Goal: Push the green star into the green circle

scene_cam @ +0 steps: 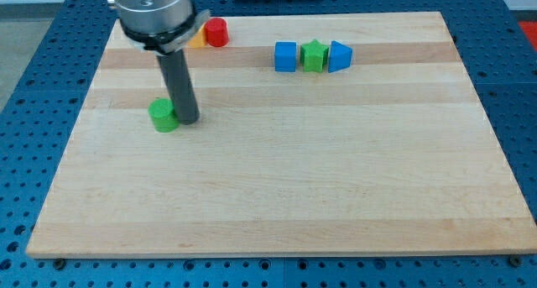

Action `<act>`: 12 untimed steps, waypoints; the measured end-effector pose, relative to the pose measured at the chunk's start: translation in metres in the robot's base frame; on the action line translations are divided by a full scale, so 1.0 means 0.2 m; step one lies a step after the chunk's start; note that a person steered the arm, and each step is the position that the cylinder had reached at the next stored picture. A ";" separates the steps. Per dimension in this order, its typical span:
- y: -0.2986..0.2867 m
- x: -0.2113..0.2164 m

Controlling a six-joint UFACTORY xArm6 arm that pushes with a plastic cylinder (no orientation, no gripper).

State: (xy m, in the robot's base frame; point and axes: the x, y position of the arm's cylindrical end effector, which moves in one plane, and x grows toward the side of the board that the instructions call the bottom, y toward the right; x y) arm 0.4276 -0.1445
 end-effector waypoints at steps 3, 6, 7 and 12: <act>-0.04 0.00; 1.38 -0.34; 1.59 -0.60; 0.87 -0.37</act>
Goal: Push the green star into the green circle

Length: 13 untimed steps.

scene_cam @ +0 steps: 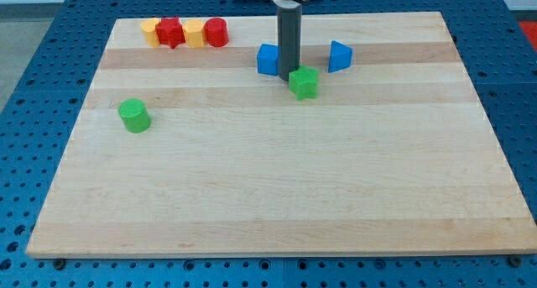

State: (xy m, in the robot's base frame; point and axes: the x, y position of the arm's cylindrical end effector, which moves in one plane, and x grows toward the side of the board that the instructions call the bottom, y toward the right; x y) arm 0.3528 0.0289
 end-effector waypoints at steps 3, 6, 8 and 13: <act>0.62 0.20; 0.29 0.04; 0.18 0.24; -0.07 0.26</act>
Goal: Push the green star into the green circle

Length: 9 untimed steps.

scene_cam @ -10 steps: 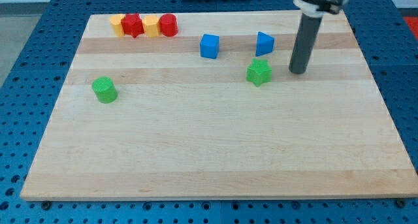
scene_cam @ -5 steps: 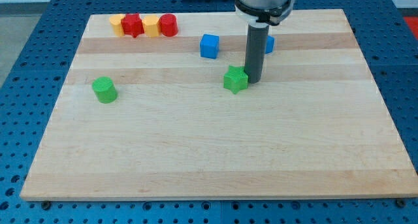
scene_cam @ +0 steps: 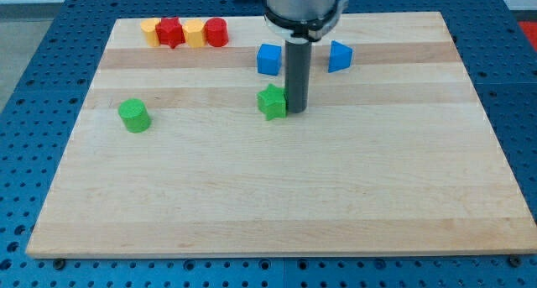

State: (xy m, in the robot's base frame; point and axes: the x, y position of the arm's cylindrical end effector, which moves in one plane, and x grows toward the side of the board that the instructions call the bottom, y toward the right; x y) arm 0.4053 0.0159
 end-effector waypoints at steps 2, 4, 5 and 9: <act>-0.34 -0.01; -0.70 -0.02; -0.83 -0.02; -0.97 -0.15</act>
State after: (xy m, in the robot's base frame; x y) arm 0.3743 -0.1781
